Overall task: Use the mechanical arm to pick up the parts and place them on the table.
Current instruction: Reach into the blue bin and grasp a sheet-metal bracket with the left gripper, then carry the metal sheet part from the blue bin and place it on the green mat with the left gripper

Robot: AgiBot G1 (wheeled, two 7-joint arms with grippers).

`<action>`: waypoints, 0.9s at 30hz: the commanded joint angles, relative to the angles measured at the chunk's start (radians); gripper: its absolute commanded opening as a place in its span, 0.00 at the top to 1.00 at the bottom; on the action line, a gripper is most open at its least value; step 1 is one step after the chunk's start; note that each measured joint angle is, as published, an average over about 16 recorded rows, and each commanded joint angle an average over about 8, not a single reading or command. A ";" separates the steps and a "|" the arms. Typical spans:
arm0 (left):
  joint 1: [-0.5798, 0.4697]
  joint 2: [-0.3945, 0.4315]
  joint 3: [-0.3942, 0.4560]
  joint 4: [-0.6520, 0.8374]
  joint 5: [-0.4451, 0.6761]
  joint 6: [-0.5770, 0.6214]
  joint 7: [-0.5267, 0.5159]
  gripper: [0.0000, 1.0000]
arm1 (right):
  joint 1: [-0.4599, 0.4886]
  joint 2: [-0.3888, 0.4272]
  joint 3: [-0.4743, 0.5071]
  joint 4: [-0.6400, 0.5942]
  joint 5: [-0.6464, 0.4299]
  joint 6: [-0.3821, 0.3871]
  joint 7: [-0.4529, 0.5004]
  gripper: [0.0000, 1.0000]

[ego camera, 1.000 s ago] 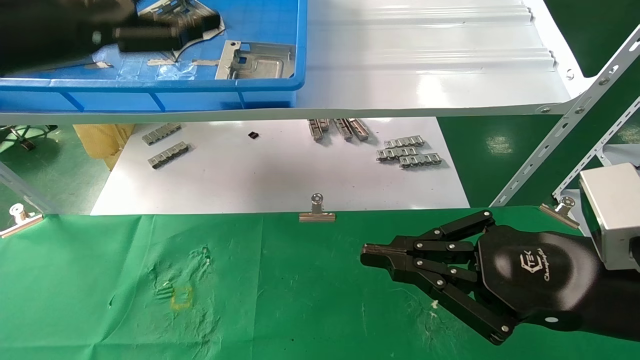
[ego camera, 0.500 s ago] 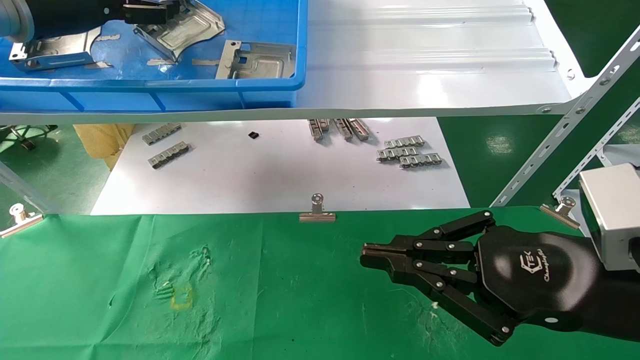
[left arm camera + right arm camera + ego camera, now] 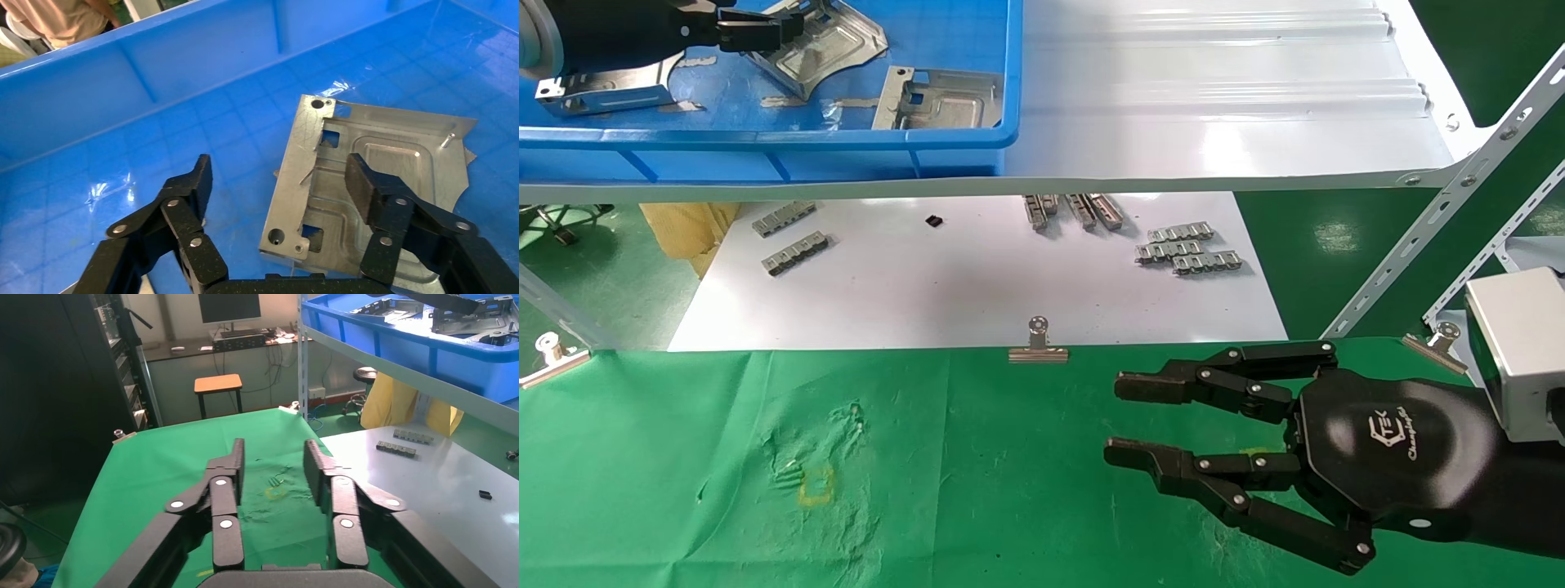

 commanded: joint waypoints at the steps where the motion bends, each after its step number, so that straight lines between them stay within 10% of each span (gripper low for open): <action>1: -0.002 0.000 0.000 0.005 -0.001 0.001 0.002 1.00 | 0.000 0.000 0.000 0.000 0.000 0.000 0.000 0.00; 27: -0.012 -0.057 -0.053 -0.020 -0.078 0.164 0.051 1.00 | 0.000 0.000 0.000 0.000 0.000 0.000 0.000 0.00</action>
